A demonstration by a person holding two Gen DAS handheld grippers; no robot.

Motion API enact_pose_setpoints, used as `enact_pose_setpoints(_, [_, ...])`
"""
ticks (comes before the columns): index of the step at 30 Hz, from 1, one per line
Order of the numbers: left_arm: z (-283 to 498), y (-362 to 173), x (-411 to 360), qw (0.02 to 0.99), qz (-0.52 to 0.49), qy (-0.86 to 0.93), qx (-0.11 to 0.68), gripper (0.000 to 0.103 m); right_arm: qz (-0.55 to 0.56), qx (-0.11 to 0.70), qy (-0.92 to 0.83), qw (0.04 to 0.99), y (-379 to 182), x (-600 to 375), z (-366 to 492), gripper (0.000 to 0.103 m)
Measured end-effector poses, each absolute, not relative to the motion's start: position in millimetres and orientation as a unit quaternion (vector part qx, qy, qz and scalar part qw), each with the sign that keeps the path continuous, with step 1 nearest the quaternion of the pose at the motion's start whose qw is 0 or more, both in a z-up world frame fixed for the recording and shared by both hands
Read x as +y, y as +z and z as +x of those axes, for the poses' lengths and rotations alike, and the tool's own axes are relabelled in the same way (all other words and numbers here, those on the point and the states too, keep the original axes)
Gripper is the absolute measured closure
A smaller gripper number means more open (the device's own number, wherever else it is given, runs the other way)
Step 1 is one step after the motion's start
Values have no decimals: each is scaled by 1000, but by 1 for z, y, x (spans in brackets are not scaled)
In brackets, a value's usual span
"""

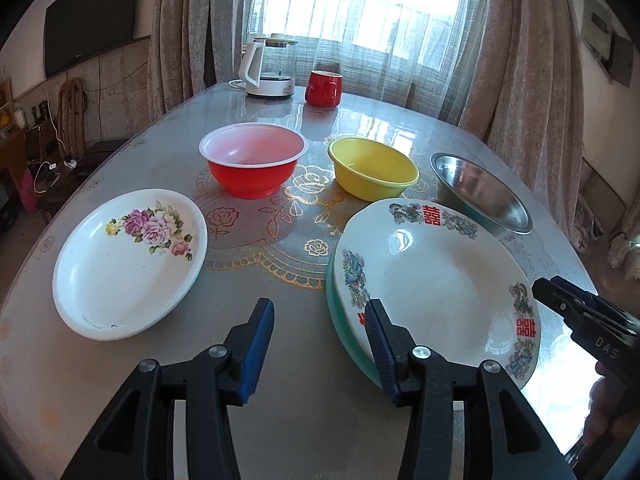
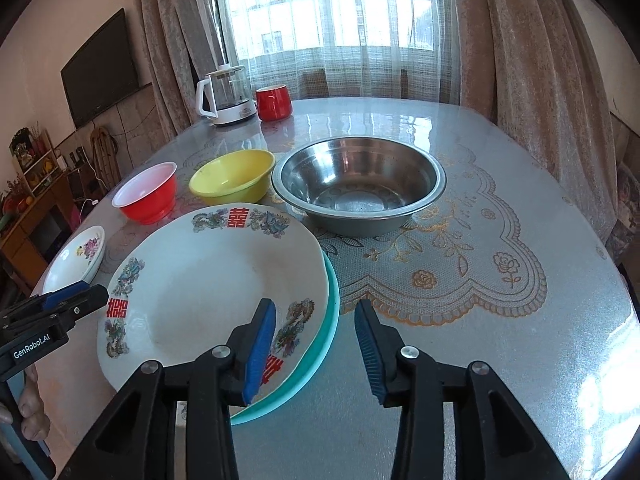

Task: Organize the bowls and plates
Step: 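Open both tools and move them to the small floral plate, then grasp the small white floral plate rim with the left tool and lift it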

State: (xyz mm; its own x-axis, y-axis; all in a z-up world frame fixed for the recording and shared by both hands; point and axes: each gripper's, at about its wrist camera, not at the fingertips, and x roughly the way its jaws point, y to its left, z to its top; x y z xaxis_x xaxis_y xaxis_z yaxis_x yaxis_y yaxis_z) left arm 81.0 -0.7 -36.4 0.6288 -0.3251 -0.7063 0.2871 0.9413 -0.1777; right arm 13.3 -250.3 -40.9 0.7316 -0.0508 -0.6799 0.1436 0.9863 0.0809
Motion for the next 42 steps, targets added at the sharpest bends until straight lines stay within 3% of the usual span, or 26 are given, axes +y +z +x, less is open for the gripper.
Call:
enact_pose_setpoints(4, [72, -33, 26, 915, -32, -133, 380, 53, 60, 344, -27, 936, -27, -241, 11, 43])
enact_pose_setpoints(6, [69, -30, 42, 920, -34, -117, 372, 53, 60, 340, -2, 938, -21, -233, 13, 40])
enact_pose_setpoints(11, [64, -23, 89, 934, -62, -73, 344, 32, 82, 343, 99, 930, -12, -206, 26, 34])
enact_pose_setpoints(22, [79, -40, 190, 919, -178, -22, 352, 29, 101, 396, 233, 882, -17, -125, 76, 33])
enact_pose_setpoints(35, [123, -64, 240, 878, -258, -26, 403, 29, 157, 476, 242, 831, -62, -62, 165, 33])
enact_pose_setpoints(37, [129, -66, 242, 872, -271, -39, 406, 33, 153, 477, 229, 835, -68, -57, 172, 37])
enact_pose_setpoints(40, [134, -65, 242, 874, -272, -48, 400, 39, 150, 471, 225, 839, -68, -54, 178, 52])
enact_pose_setpoints(42, [138, -65, 242, 876, -273, -56, 394, 44, 139, 476, 217, 841, -69, -49, 185, 52])
